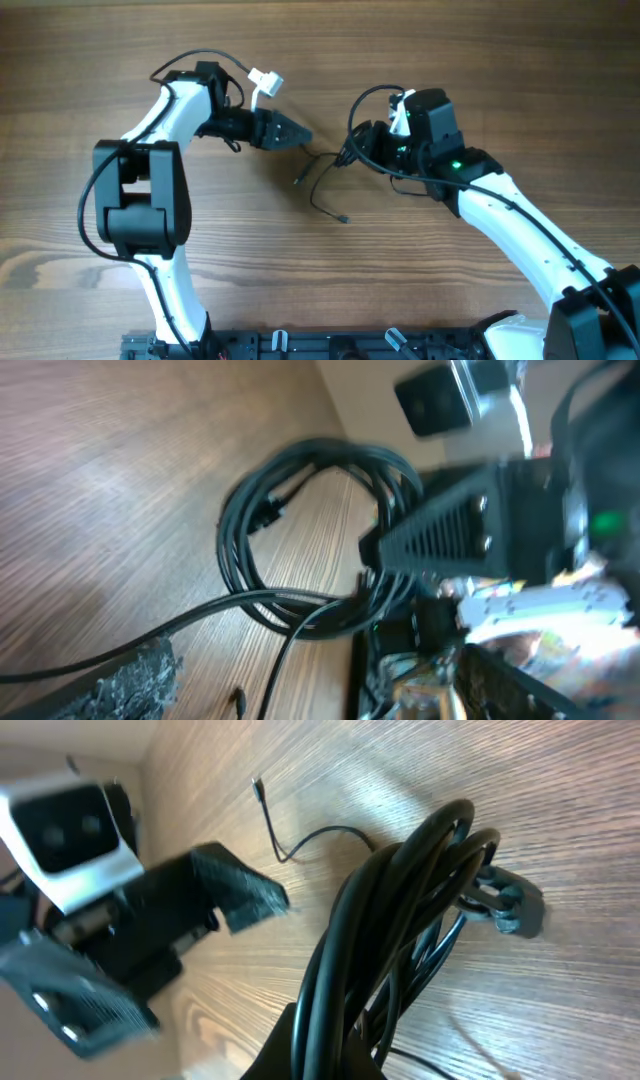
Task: Untangle cables
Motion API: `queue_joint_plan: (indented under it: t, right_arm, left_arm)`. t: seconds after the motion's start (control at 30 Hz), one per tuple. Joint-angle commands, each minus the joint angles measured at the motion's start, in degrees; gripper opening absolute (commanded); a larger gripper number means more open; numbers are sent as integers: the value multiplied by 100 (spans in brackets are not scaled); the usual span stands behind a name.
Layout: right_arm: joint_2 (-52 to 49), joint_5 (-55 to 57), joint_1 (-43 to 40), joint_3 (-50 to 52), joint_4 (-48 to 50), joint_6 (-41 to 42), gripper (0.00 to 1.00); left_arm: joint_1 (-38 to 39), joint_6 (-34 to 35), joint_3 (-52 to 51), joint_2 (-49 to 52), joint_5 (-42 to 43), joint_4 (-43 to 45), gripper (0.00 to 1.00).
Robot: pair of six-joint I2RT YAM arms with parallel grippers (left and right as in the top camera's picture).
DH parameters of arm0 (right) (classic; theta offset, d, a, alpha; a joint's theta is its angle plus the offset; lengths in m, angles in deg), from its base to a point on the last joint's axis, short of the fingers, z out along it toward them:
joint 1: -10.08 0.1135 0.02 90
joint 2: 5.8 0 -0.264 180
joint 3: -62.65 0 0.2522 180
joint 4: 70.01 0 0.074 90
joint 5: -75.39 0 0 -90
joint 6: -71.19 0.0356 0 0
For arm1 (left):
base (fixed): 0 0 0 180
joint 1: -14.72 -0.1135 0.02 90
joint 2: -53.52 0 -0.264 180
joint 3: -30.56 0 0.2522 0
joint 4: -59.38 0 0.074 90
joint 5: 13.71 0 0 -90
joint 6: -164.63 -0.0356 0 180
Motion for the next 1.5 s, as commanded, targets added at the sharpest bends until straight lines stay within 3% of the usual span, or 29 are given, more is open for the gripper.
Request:
queue_joint_plan:
  t: [0.0, 0.13, 0.23, 0.43, 0.6, 0.93, 1.03, 1.1, 1.13, 1.47]
  right_arm:
    - [-66, -693, -175, -168, 184, 433, 4]
    - [-66, -846, -195, -166, 337, 579, 4]
    - [-66, -874, -195, -166, 382, 588, 5]
    - [-66, -866, -195, -166, 299, 525, 4]
    - [-66, -719, -195, -166, 210, 546, 4]
    - [-66, -946, -192, -166, 339, 647, 4]
    - [-66, -966, -188, -166, 339, 678, 4]
    - [-66, -964, -188, -166, 337, 675, 4]
    - [-66, -962, -188, -166, 334, 669, 4]
    - [-66, -903, -190, -166, 361, 444, 7]
  left_arm:
    - [332, -933, 7, -149, -216, -66, 88]
    - [579, -1080, 7, -149, -411, -79, 82]
    - [730, -1106, 7, -151, -409, -107, 71]
    - [927, -1147, 7, -151, -382, -111, 68]
    - [1038, -1725, 7, -151, -168, -387, 66]
    - [1121, -1722, 7, -151, -122, -337, 52]
    - [1121, -1722, 7, -151, -85, -280, 34]
    - [1117, -1720, 7, -151, -87, -179, 9]
    - [1106, -1716, 7, -151, -87, -144, 5]
    - [815, -1480, 7, -151, -87, -151, 4]
